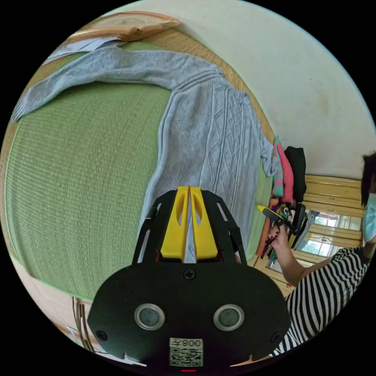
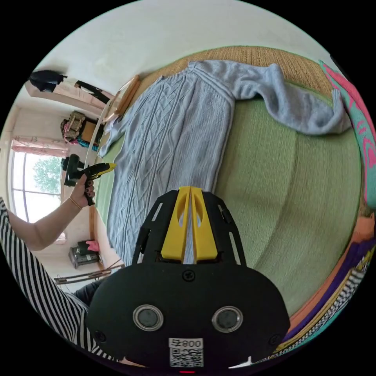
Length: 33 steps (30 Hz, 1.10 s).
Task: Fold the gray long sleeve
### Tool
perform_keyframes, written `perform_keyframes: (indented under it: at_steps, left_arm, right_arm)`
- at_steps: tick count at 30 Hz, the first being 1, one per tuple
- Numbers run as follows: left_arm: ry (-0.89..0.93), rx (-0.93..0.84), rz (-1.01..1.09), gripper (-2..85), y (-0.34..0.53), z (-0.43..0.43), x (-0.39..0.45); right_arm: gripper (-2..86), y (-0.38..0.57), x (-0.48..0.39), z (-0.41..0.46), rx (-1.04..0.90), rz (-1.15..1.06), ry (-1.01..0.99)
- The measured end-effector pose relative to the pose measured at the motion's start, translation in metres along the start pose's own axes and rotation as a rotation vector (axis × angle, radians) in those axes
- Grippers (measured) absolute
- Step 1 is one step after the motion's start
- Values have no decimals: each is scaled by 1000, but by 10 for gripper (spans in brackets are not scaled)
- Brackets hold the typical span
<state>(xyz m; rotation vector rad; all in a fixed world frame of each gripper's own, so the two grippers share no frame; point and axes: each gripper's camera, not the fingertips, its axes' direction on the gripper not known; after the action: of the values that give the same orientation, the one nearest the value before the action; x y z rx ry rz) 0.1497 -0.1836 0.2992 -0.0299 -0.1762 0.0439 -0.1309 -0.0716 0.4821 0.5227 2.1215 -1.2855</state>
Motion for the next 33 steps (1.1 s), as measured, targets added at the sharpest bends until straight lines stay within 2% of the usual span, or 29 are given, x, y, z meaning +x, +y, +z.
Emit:
perform_keyframes:
  at_steps: [4,7,10,13,14,18,22,25,28,33]
  left_arm:
    - [-21,-160,-142,2,64,26,-14]
    - [-128,-265,-214,1,92,53,-30]
    - [-18,-223,-300,2,101,67,-39]
    - [-127,-246,-207,3,98,77,-17]
    - [-87,-222,-140,4,95,79,-5]
    - [51,-160,63,11,72,98,37]
    - [195,-187,284,33,33,146,94]
    - [256,-204,429,41,9,182,138]
    - [347,-211,511,42,-4,212,175]
    - [383,-235,582,41,-9,246,209]
  right_arm:
    - [1,73,-5,17,-204,25,-51]
    - [1,111,-8,45,-361,44,-76]
    - [1,129,-5,63,-375,59,-86]
    - [1,131,-2,63,-389,79,-103]
    - [1,130,-3,61,-385,78,-98]
    - [4,113,19,18,-160,144,-47]
    - [17,65,72,-38,155,261,197]
    - [29,30,98,-70,317,307,321]
    - [53,-2,116,-85,388,330,370]
    - [80,-36,135,-78,341,351,409]
